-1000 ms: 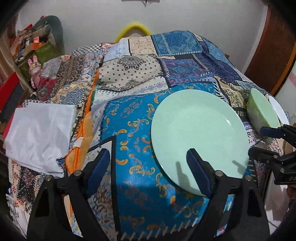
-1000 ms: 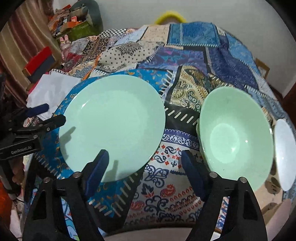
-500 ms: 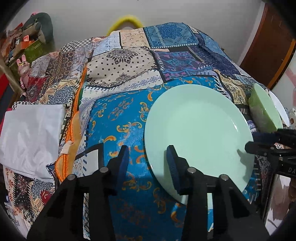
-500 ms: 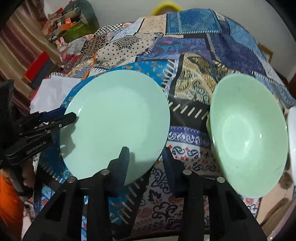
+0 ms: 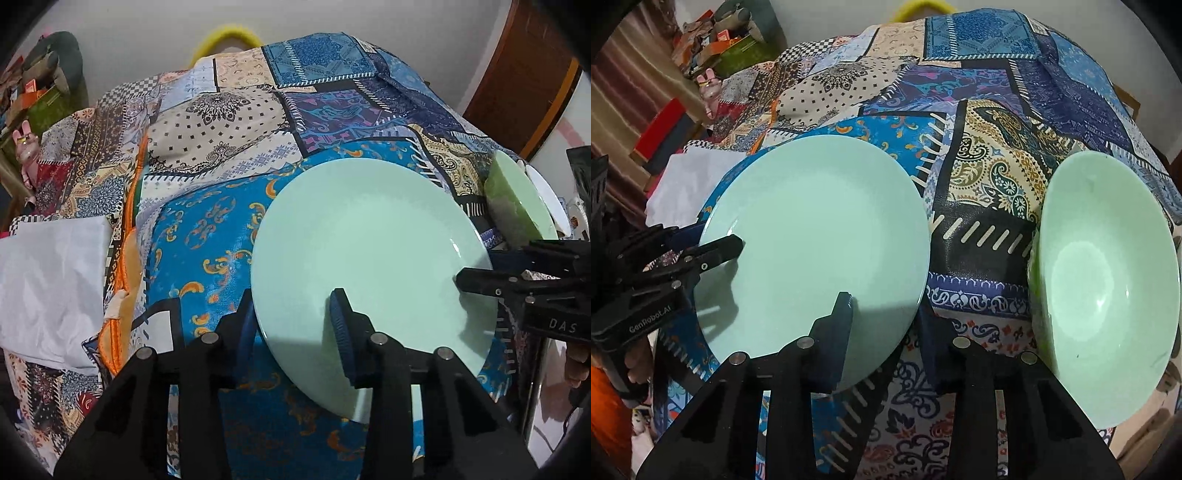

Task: Organize plates and bowls
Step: 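Lift the mint green plate off the quilt with both grippers, then carry the mint green plate with both grippers over the white plate stack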

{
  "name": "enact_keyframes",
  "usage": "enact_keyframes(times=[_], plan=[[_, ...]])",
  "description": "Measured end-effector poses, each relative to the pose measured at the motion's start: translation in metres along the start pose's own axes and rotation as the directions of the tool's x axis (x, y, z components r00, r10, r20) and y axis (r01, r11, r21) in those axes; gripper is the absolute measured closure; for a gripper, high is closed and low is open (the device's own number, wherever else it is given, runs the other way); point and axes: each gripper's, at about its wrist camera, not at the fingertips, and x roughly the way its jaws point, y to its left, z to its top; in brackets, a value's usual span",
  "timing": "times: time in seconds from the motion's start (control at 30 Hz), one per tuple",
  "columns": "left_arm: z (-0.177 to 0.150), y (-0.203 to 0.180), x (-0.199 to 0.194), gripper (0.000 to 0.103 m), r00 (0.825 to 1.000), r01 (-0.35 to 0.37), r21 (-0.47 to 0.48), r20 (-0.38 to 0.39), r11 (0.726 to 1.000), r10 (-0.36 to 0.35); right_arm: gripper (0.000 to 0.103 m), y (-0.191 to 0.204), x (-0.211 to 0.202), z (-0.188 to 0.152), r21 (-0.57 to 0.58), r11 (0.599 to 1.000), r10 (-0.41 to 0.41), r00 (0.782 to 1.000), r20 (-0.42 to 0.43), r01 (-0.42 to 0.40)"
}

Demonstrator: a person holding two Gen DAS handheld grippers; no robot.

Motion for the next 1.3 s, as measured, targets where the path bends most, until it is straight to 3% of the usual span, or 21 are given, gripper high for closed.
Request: enact_keyframes(times=[0.17, 0.7, 1.3], plan=[[-0.005, 0.004, -0.006, 0.070, 1.000, -0.002, -0.034, -0.014, 0.999, 0.001, 0.082, -0.005, -0.006, -0.004, 0.031, 0.998, 0.050, 0.999, 0.010, -0.050], [-0.047, -0.017, -0.066, 0.070, 0.999, -0.032, -0.079, 0.027, 0.996, 0.034, 0.082, 0.012, -0.051, -0.038, -0.019, 0.998, 0.067, 0.992, 0.104, -0.065], [-0.065, -0.076, -0.169, 0.070, 0.988, -0.037, -0.066, 0.147, 0.997, 0.046, 0.082, 0.009, -0.146, -0.081, -0.026, 0.993, 0.118, 0.953, 0.278, -0.115]])
